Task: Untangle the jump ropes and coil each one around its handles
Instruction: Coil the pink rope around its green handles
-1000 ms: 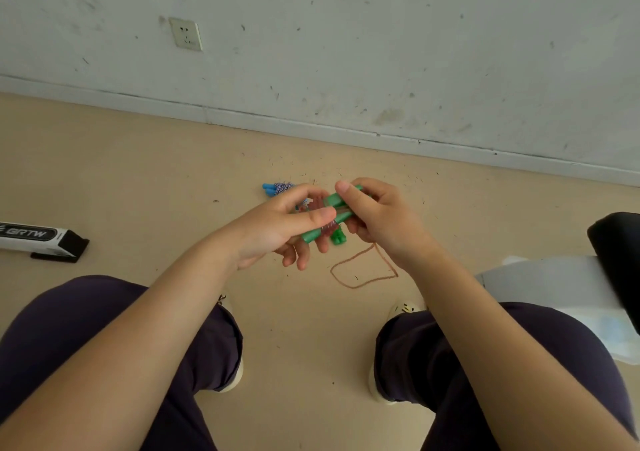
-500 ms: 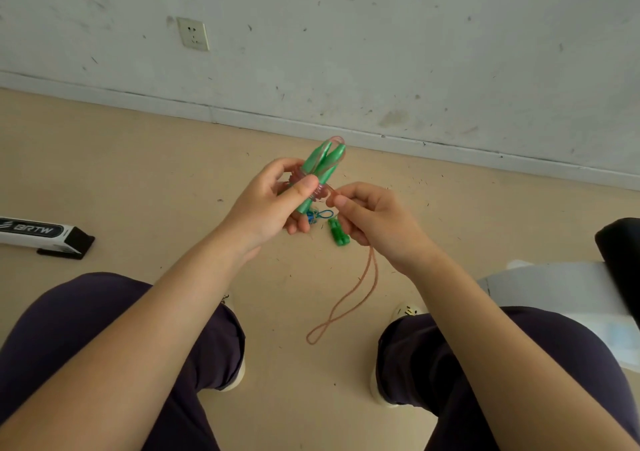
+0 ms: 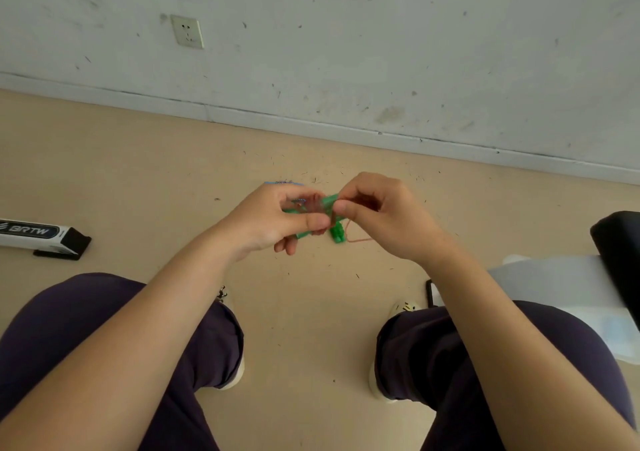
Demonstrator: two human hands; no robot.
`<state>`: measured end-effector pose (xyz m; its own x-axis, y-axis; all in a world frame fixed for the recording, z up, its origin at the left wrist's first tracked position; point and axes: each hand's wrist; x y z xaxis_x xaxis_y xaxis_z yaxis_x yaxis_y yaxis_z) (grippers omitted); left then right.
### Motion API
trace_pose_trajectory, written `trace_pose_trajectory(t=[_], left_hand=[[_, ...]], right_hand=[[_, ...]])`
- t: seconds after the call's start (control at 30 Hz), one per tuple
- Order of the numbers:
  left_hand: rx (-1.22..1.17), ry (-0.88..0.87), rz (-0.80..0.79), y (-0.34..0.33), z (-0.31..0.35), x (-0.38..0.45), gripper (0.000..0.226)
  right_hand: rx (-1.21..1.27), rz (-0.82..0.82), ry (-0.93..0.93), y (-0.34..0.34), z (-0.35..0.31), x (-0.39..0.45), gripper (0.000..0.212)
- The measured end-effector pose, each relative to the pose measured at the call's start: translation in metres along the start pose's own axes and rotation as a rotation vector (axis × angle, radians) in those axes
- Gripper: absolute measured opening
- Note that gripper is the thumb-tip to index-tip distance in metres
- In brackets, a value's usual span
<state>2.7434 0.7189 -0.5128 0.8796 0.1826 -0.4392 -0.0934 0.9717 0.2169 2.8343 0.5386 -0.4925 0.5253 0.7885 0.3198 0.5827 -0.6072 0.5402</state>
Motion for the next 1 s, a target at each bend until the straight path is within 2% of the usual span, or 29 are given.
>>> trace_pose_trajectory(t=[0.1, 0.2, 0.3, 0.4, 0.6, 0.73, 0.9, 1.0], left_hand=[[0.118, 0.031, -0.107, 0.0, 0.002, -0.002, 0.024], [0.168, 0.029, -0.144, -0.001, 0.001, -0.003, 0.032], [0.107, 0.034, -0.152, -0.005, 0.001, -0.003, 0.036], [0.033, 0.039, -0.169, -0.009, 0.0, -0.004, 0.029], [-0.033, 0.006, -0.045, -0.01, -0.003, -0.001, 0.03], [-0.007, -0.051, -0.045, -0.013, -0.004, 0.0, 0.028], [-0.035, -0.128, -0.048, -0.011, -0.002, -0.002, 0.054], [-0.056, -0.176, -0.02, -0.01, -0.003, -0.001, 0.041]], right_hand=[[-0.107, -0.011, 0.049, -0.005, 0.003, -0.003, 0.005], [-0.116, 0.016, 0.081, -0.007, 0.007, -0.002, 0.004], [-0.062, 0.061, 0.028, -0.005, 0.01, 0.001, 0.005], [0.02, 0.107, -0.048, -0.009, 0.01, 0.002, 0.014], [0.121, 0.109, -0.111, -0.019, 0.009, 0.003, 0.015], [0.243, 0.172, -0.178, -0.015, 0.012, 0.002, 0.022], [0.289, 0.18, -0.202, -0.014, 0.017, 0.002, 0.026], [0.327, 0.15, -0.213, -0.014, 0.015, 0.002, 0.031]])
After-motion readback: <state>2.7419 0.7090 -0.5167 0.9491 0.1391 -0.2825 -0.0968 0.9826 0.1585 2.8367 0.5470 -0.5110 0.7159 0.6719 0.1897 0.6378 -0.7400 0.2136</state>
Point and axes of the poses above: each hand's wrist, its own x-axis towards the middle knuckle, its own y-axis out of the back of the hand, z = x × y, and after that the axes turned 14 degrees about y, right-handed
